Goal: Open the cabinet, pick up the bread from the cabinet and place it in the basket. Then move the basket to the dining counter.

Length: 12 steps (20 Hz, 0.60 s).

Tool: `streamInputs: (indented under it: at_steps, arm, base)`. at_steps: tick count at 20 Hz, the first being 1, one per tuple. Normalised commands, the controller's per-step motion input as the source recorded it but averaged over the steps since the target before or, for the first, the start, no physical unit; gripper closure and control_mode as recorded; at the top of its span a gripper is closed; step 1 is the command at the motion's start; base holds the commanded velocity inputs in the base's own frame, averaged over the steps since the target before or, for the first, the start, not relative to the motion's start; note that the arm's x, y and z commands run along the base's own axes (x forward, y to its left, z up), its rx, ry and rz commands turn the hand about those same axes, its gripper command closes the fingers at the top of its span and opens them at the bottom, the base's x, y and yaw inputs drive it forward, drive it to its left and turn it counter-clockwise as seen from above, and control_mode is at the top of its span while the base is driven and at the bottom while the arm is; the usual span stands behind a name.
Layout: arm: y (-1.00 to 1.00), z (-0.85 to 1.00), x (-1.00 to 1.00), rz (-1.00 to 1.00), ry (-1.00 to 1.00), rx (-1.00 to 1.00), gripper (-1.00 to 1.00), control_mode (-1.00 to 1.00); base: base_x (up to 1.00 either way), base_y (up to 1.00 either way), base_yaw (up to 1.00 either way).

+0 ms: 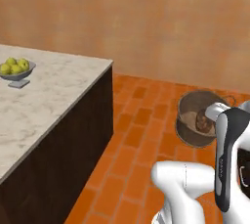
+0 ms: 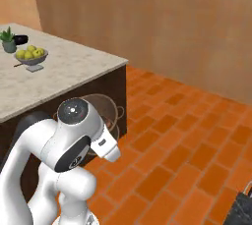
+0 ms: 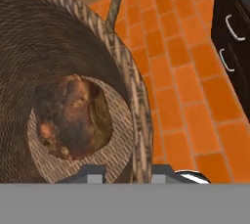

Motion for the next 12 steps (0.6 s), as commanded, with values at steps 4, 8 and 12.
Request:
streamInputs:
  at_steps: [4,8,12]
  arm:
    - [0.00,0.00,0.00,0.00,0.00,0.00,1.00,1.00]
    - [0.00,0.00,0.00,0.00,0.00,0.00,1.00,1.00]
    - [0.00,0.00,0.00,0.00,0.00,0.00,1.00,1.00]
  base:
    - [0.00,0.00,1.00]
    - [0.36,-0.11,0.93]
    - [0.95,-0.62,0.66]
